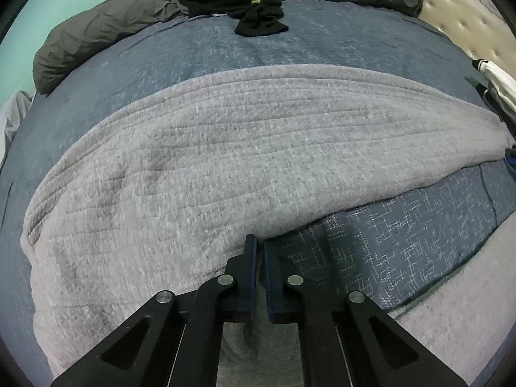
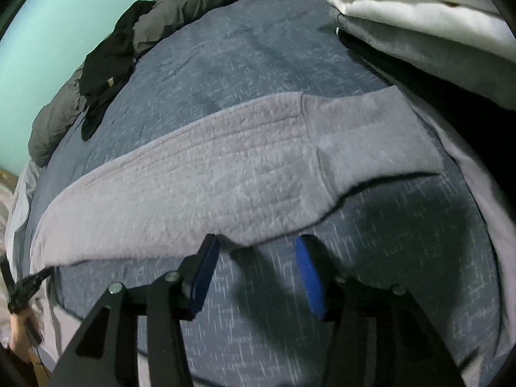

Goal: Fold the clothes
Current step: 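Pinch the sweatpants leg with the left gripper while the right gripper pinches the cuff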

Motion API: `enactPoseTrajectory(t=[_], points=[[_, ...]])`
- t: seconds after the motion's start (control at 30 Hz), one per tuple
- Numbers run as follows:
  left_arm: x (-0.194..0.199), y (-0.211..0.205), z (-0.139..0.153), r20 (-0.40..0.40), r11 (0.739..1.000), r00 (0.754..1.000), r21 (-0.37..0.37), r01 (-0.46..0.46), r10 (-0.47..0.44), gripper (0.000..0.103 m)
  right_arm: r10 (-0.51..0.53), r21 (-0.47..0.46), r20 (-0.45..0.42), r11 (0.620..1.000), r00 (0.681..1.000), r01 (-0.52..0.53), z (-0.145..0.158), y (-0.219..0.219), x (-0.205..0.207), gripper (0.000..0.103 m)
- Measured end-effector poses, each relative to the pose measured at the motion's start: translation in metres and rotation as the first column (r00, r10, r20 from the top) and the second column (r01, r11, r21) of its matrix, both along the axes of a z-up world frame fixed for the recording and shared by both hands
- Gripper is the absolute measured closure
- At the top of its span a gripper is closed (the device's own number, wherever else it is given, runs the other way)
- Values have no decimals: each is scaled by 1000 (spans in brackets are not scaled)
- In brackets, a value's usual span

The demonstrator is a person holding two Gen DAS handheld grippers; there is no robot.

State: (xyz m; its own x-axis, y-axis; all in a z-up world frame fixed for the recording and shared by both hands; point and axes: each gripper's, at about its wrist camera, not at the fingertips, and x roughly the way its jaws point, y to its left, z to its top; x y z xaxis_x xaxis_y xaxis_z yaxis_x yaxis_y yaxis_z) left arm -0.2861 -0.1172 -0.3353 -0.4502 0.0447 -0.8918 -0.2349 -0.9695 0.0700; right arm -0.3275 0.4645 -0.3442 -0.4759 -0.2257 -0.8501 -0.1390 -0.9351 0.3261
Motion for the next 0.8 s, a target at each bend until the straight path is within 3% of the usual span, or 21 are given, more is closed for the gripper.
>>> enactPoseTrajectory(t=[0.1,0.17,0.23,0.4,0.53,0.7,0.8], points=[[-2,-2,2,-5,1000,1000,6,2,-2,99,-12,-5,0,1000,1000,12,-3,-4,-9,56],[-2,-2,4,-5,1000,1000,5,6,-6,100,-1,3,-11,1000,1000,1,-1,-7,-14,88],[-1,-1,7,1,999,999,4,34,-34,100,-6,8,-39,1000,999,6,7,-7,-13,96],[0,-7,23,-3,998,999,20,54,-54,100,20,4,-89,1000,996,-20,37,-3,-10,98],[2,-11,35,-6,997,997,31,71,-71,100,60,49,-67,997,996,-57,58,1,-8,98],[0,-15,27,28,995,995,41,92,-93,100,110,73,107,990,988,-118,24,0,-10,97],[2,-8,10,87,992,989,26,120,-122,100,73,109,135,990,988,-87,6,3,-6,93]])
